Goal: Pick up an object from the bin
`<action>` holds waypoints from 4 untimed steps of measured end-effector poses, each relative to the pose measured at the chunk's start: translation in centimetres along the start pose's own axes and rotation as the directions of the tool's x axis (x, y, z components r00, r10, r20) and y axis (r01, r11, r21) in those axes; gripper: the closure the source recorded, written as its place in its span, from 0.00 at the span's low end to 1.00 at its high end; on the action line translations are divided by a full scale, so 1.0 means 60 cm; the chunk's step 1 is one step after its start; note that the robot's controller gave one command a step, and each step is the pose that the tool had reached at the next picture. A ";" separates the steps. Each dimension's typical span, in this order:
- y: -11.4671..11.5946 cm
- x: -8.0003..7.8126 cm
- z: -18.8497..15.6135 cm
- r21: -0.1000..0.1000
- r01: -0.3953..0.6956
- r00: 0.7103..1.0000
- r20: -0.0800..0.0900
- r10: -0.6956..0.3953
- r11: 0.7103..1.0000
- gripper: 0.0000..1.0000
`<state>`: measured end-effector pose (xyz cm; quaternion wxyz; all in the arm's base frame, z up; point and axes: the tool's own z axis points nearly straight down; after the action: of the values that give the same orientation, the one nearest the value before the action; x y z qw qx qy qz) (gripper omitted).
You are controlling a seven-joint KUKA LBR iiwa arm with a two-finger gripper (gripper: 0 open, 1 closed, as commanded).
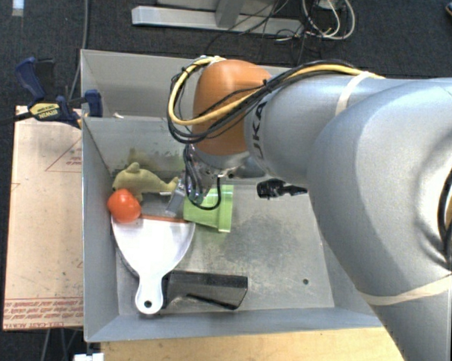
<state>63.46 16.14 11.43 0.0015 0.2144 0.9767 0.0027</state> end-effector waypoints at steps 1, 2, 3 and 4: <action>0.075 0.049 -0.094 -0.005 0.254 0.967 0.007 -0.254 0.967 1.00; 0.071 0.049 -0.090 -0.002 0.252 0.968 0.003 -0.252 0.968 1.00; 0.071 0.049 -0.090 -0.002 0.252 0.968 0.003 -0.252 0.968 1.00; 0.070 0.065 -0.055 -0.004 0.155 0.988 0.003 -0.155 0.988 1.00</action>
Offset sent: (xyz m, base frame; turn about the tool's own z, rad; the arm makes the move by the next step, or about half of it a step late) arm -0.0095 0.0501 0.0541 -0.2551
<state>61.65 21.59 14.76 0.0034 0.1380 0.9904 0.0043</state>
